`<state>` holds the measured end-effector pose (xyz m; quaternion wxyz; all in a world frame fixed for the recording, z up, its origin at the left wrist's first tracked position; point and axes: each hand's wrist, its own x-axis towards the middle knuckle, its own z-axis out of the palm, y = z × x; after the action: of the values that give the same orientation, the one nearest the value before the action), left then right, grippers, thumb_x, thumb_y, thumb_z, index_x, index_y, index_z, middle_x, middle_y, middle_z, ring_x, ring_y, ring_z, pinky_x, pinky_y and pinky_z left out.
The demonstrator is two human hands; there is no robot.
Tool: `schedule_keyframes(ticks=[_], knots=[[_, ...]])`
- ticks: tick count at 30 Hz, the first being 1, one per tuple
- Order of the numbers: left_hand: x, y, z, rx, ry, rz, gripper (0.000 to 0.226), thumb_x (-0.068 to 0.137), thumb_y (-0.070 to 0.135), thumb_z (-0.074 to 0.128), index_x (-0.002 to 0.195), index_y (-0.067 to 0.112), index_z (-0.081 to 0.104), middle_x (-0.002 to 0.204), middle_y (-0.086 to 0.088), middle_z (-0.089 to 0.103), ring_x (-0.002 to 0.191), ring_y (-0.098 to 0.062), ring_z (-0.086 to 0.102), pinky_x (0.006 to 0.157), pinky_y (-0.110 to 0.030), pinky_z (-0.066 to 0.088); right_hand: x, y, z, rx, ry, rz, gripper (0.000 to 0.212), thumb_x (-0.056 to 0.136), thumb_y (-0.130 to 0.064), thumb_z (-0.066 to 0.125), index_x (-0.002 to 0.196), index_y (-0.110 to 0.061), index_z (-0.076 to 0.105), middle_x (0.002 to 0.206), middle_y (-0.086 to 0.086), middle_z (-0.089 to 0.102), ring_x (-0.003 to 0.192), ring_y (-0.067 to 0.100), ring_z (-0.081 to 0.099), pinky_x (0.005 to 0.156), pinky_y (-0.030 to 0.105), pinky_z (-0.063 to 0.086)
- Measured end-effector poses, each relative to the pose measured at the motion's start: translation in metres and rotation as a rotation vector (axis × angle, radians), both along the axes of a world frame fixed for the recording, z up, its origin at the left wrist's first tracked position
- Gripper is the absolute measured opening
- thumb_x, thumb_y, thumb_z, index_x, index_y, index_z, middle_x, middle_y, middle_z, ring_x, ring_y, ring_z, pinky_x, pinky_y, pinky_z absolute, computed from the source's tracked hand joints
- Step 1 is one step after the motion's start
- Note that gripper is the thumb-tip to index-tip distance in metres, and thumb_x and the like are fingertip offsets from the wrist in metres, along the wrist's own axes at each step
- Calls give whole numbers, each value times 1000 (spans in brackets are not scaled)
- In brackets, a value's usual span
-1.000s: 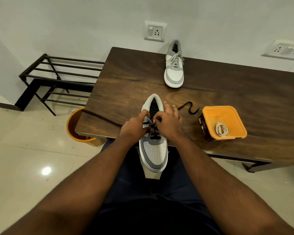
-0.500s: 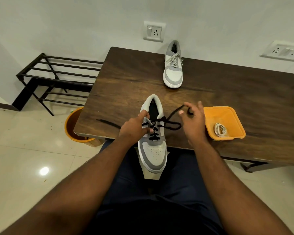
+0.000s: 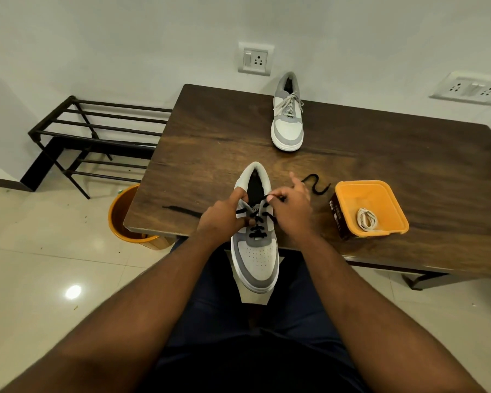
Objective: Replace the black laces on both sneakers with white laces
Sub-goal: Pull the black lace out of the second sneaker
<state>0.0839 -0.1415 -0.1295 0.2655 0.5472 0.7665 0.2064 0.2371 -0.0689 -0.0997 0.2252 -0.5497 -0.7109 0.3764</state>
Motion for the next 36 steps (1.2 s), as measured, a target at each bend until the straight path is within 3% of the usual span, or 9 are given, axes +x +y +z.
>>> schedule_keyframes(ticks=[3,5,7,11,15,19,24,28,36], knots=[[-4,3,-2,-13,-37,-5,46,78,43,76,100,36,36,83,1,60,71,-21,60,61,-33,50,19,12,12,-85,403,-372,15,87,-10,65,79,-22,67,151,1,37,132,12,38,107,30,30],[-4,4,-3,-14,-37,2,48,76,44,77,97,37,35,81,1,59,71,-21,61,62,-34,50,37,25,11,-86,522,-530,12,81,-13,67,74,-23,69,140,7,50,123,12,47,110,33,33],[-4,5,-5,-13,-36,8,49,75,44,78,97,38,35,80,1,59,70,-22,60,62,-35,51,49,34,7,-43,309,-521,8,74,-25,67,76,-31,71,133,6,56,123,22,50,109,50,35],[-3,5,-6,6,-28,5,48,77,43,77,99,36,36,72,5,54,64,-17,56,59,-33,46,40,23,6,58,-138,-186,42,86,-29,69,126,-34,59,160,-3,18,146,27,15,115,54,18],[-1,4,-5,-1,-7,7,48,79,43,76,103,33,35,80,2,58,68,-22,59,64,-38,54,3,5,3,186,-276,199,30,90,-33,63,120,-38,64,162,-5,12,149,26,-1,115,56,9],[-1,4,-4,-3,21,4,47,80,44,73,104,32,35,84,0,59,70,-24,59,65,-40,54,-18,0,-9,133,-389,325,19,92,-31,59,107,-35,69,161,-1,14,148,31,-1,115,57,9],[-1,3,-5,2,18,10,47,80,44,74,105,33,36,86,-1,60,69,-23,59,61,-37,51,-9,0,-8,75,-190,181,8,90,-26,61,87,-29,69,160,-8,18,148,23,4,115,53,10],[-1,3,-5,-4,-20,6,47,80,44,75,104,34,36,84,-1,61,69,-21,59,59,-32,47,6,7,-1,14,79,-102,24,89,-22,64,69,-35,60,155,-10,29,142,19,23,113,55,23],[-1,3,-4,-9,-40,19,48,77,44,77,101,34,37,80,0,60,70,-20,60,59,-32,46,40,19,1,-42,540,-390,25,91,-4,60,76,-23,64,144,-4,40,131,13,43,108,30,37]])
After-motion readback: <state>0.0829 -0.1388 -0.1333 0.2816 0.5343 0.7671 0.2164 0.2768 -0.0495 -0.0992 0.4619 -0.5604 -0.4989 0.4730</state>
